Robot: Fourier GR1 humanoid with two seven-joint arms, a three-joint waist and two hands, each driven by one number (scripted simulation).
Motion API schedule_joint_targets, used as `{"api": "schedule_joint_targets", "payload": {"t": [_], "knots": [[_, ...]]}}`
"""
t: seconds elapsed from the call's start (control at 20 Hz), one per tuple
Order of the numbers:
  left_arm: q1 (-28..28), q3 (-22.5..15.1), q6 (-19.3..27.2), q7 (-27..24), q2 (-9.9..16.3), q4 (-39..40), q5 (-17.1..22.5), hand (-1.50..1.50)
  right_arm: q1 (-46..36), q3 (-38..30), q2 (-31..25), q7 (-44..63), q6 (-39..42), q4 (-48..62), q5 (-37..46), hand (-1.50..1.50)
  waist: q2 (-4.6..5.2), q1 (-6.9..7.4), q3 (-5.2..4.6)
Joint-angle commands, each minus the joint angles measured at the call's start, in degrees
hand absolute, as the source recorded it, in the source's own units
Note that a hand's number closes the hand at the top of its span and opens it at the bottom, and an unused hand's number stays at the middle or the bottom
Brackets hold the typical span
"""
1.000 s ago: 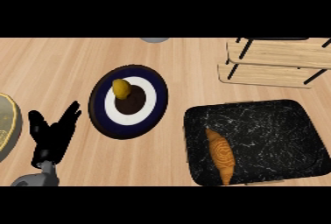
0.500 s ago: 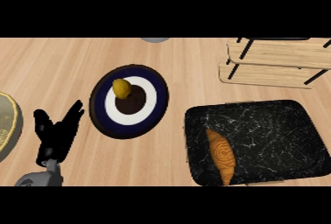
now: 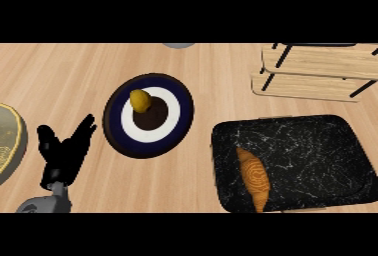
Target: Pick the sweet potato from the tray and place it in the tiered shelf
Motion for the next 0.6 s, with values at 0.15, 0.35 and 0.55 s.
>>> {"api": "schedule_joint_targets", "payload": {"t": [0.15, 0.35, 0.55], "knots": [[2.1, 0.9, -2.1, -3.1, -0.1, 4.5, 0.6, 0.0, 0.8, -0.8, -0.5, -7.9, -1.1, 4.3, -0.6, 1.5, 0.03, -0.9, -0.35], [-1.2, 0.7, 0.0, -1.0, -1.2, 5.8, -0.1, 0.0, -4.6, -0.8, -1.4, -7.7, -1.4, 10.5, 0.9, 1.5, 0.26, -0.6, -0.36], [-1.3, 0.3, 0.3, 0.8, -0.8, 2.7, -0.6, 0.0, -5.8, 2.0, -1.1, -7.9, -1.8, 11.0, 4.1, 1.5, 0.16, -0.51, -0.35]]}}
